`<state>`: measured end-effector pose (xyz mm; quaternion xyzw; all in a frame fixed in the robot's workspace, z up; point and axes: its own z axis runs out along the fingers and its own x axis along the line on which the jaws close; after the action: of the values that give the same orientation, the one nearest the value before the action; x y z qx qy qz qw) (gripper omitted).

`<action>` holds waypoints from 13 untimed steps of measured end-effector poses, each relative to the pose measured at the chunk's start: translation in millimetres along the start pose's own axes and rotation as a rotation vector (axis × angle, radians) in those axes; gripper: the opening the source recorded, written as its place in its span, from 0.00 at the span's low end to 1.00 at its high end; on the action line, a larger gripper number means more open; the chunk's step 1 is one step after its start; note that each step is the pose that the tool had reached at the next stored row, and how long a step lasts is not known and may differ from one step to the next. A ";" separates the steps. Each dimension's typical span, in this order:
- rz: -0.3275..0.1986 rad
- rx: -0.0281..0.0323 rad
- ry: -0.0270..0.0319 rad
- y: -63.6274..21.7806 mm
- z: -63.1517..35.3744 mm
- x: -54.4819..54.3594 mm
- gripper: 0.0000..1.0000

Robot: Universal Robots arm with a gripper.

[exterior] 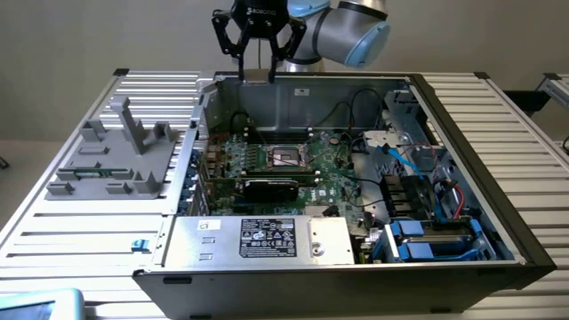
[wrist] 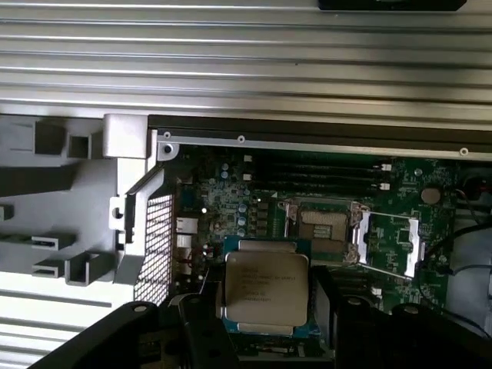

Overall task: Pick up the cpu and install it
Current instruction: 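Pick up the cpu and move it towards the insertion slot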

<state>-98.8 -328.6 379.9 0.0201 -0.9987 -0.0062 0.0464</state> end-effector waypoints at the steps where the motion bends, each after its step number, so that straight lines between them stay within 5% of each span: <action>1: 0.000 0.0001 -0.0008 -0.1 1.1 -2.1 0.55; 13: 0.002 0.0002 -0.0070 -1.2 16.4 -24.2 0.55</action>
<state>-76.3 -328.6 361.4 0.0193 -0.9989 -0.0062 0.0429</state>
